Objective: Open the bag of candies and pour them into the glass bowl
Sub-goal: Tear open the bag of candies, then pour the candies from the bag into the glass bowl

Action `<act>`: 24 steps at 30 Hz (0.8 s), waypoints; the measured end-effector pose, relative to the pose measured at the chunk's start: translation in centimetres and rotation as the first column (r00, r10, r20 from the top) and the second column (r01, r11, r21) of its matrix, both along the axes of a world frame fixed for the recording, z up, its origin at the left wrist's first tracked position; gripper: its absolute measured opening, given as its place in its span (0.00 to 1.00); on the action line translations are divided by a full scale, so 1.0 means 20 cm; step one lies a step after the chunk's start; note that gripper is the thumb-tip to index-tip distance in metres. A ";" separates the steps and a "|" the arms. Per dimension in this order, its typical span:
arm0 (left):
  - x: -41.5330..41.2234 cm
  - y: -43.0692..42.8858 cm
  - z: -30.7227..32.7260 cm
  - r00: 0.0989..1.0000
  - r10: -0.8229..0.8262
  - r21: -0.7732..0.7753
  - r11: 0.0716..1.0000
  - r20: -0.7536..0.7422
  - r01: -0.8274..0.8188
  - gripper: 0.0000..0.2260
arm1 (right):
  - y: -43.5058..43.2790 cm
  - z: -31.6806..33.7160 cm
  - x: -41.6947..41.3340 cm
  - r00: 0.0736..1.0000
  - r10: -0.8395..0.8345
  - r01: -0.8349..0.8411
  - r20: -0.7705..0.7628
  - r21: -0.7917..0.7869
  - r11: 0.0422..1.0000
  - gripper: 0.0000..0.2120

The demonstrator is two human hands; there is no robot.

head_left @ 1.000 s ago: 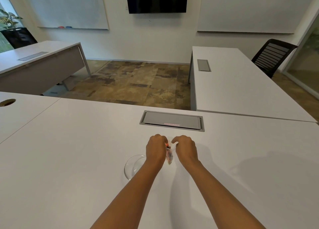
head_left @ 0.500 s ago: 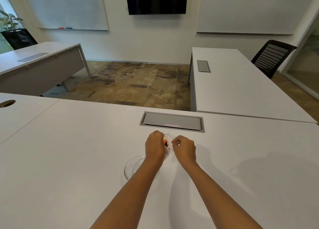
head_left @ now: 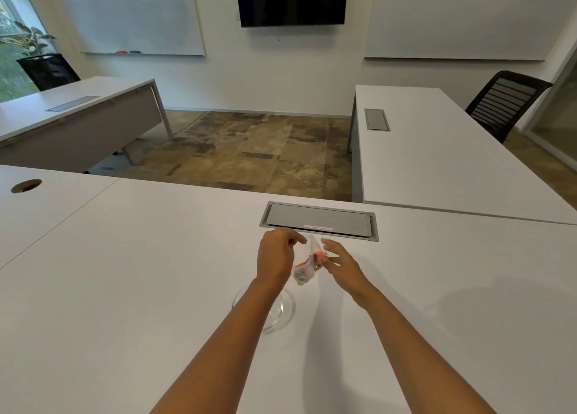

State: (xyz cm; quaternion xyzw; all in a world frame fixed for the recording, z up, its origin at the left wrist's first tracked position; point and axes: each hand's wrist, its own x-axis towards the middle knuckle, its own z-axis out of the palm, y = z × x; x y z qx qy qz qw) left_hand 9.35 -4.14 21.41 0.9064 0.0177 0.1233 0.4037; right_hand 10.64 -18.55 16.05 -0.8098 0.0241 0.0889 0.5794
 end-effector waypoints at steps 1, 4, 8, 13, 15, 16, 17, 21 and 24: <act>0.00 0.02 -0.01 1.000 -0.005 -0.037 0.999 0.002 0.005 0.09 | 0.00 -0.01 0.01 0.999 0.040 -0.040 0.004 -0.026 0.999 0.18; 0.01 0.08 -0.04 1.000 0.006 -0.112 0.994 -0.011 -0.007 0.11 | -0.01 -0.05 0.02 0.997 0.057 -0.051 0.058 -0.098 0.994 0.10; 0.02 0.18 -0.09 0.996 0.019 -0.236 0.971 -0.084 -0.038 0.12 | -0.02 -0.09 0.01 0.996 0.053 -0.044 0.068 -0.121 0.992 0.04; -0.02 0.28 -0.16 0.982 0.041 -0.423 0.899 -0.185 -0.117 0.10 | 0.03 -0.13 -0.01 0.990 0.086 -0.060 0.115 -0.212 0.975 0.08; -0.05 0.30 -0.19 0.975 0.036 -0.513 0.845 -0.221 -0.148 0.10 | 0.04 -0.13 -0.02 0.985 0.084 -0.051 0.151 -0.209 0.977 0.08; -0.06 0.31 -0.21 0.969 0.036 -0.550 0.818 -0.243 -0.168 0.10 | 0.05 -0.13 -0.02 0.983 0.076 -0.041 0.167 -0.201 0.979 0.07; -0.06 0.31 -0.23 0.964 0.036 -0.578 0.794 -0.262 -0.187 0.12 | 0.06 -0.12 -0.03 0.981 0.066 -0.030 0.184 -0.191 0.981 0.07; -0.10 0.33 -0.31 0.961 0.071 -0.580 0.785 -0.266 -0.219 0.12 | 0.08 -0.12 -0.05 0.971 0.016 0.021 0.238 -0.153 0.988 0.05; -0.11 0.35 -0.35 0.953 0.132 -0.595 0.755 -0.272 -0.274 0.08 | 0.10 -0.12 -0.06 0.966 0.005 0.035 0.259 -0.150 0.988 0.05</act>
